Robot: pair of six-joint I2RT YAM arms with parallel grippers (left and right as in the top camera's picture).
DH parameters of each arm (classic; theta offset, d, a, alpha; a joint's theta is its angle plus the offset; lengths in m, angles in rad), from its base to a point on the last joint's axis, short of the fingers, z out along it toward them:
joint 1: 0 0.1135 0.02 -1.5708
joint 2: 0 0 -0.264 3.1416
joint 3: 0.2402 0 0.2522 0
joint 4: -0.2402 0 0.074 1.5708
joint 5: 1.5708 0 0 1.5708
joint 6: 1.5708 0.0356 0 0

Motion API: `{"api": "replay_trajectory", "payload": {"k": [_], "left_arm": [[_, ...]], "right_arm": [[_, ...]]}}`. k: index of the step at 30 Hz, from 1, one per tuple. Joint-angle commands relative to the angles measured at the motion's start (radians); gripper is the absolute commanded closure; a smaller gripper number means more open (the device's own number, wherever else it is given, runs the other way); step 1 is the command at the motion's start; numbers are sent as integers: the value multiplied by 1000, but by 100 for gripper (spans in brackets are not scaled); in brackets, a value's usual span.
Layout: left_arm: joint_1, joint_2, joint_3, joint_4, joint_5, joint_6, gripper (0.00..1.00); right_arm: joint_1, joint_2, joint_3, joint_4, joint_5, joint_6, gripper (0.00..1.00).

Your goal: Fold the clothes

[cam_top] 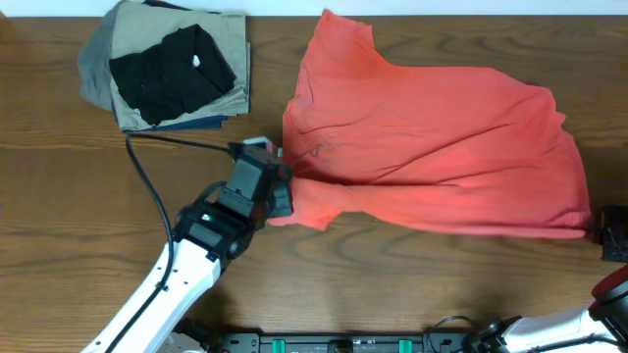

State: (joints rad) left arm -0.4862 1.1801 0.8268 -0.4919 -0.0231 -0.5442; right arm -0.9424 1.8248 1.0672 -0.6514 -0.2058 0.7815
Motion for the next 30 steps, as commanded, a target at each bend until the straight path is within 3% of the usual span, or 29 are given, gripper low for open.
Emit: {"api": "replay_trajectory", "payload": {"k": [1, 16, 30], "left_arm": [[37, 32, 26, 28, -46, 36, 94], [45, 233, 26, 186, -46, 40, 94], [45, 264, 26, 337, -106, 39, 93]], "right_arm": [[24, 6, 17, 27, -13, 16, 99], [179, 5, 67, 96, -43, 61, 99], [245, 5, 187, 32, 16, 71, 99]]}}
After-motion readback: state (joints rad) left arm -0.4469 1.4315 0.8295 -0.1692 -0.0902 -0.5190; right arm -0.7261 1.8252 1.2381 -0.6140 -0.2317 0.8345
